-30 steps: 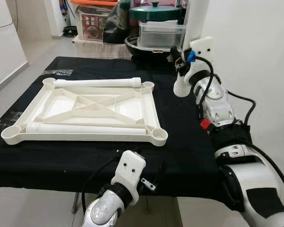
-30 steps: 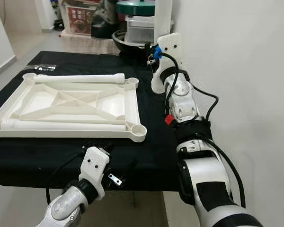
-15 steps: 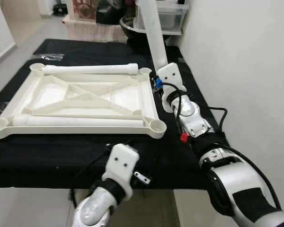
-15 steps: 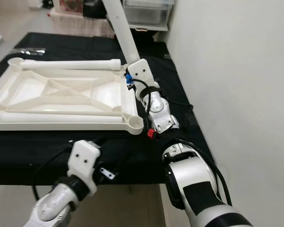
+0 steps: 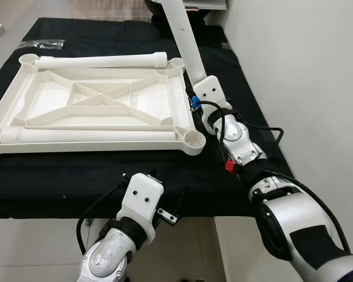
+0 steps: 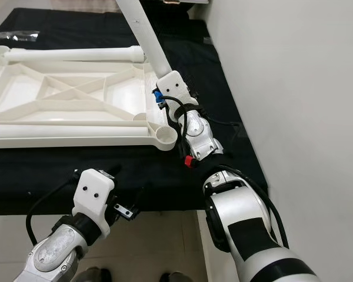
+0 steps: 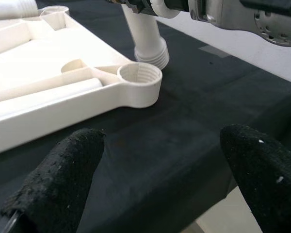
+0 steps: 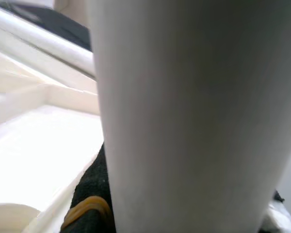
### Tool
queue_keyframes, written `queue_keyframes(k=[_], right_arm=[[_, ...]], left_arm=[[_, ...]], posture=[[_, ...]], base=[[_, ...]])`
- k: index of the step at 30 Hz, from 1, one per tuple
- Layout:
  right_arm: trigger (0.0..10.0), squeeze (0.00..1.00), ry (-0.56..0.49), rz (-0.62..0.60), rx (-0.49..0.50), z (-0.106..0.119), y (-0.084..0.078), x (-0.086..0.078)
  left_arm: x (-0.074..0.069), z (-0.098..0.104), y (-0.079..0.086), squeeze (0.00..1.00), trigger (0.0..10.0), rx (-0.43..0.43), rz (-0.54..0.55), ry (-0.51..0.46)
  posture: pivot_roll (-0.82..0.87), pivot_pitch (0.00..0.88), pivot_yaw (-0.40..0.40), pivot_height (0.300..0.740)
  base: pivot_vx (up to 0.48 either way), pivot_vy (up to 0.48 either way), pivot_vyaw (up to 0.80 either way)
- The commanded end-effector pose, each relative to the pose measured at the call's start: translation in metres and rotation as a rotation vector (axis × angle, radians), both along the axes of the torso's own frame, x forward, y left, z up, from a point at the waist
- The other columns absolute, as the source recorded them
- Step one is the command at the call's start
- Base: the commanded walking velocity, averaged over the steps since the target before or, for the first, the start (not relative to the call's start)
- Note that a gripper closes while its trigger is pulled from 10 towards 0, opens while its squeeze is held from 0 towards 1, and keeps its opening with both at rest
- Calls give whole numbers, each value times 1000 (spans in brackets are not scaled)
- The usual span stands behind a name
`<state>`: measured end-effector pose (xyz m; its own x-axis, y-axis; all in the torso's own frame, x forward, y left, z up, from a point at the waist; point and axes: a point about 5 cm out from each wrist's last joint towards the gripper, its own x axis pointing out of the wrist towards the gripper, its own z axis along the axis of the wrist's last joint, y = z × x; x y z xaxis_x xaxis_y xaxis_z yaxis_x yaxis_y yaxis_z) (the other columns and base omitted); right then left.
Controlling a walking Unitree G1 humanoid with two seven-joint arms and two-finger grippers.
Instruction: Building children table
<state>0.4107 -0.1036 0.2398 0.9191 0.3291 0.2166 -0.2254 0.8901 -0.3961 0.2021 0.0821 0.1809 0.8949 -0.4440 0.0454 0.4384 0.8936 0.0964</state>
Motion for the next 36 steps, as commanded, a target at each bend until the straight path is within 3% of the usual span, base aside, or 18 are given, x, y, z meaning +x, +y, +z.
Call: queue_keyframes(k=[1, 9, 18, 22, 28, 31, 36], right_arm=[[10000, 0, 85, 40, 132, 0, -6, 1], [10000, 0, 140, 80, 224, 3, -10, -1], [10000, 0, 201, 232, 291, 3, -8, -27], [10000, 0, 246, 365, 395, 11, 4, -49], [10000, 0, 231, 438, 470, 22, 15, -60], [10000, 0, 230, 410, 456, 21, 12, -56], [10000, 0, 149, 397, 502, 46, -4, -32]], left_arm=[[5, -3, 5, 0, 10000, 16, 16, 18], [9, -6, 7, 0, 10000, 27, 20, 22], [22, -8, 15, 0, 10000, 54, 35, 14], [24, -9, 17, 0, 10000, 63, 35, 10], [22, -13, 17, 0, 10000, 77, 36, 17], [21, -14, 16, 0, 10000, 73, 37, 21], [15, -16, 15, 0, 10000, 62, 37, 30]], posture=[[99, 202, -102, 740], [89, 193, -100, 740], [69, 189, -86, 740], [62, 185, -88, 740], [57, 183, -86, 740], [61, 181, -91, 740], [61, 180, -95, 740]], base=[[0, 0, 0], [0, 0, 0], [0, 0, 0], [0, 0, 0], [0, 0, 0], [0, 0, 0], [0, 0, 0]])
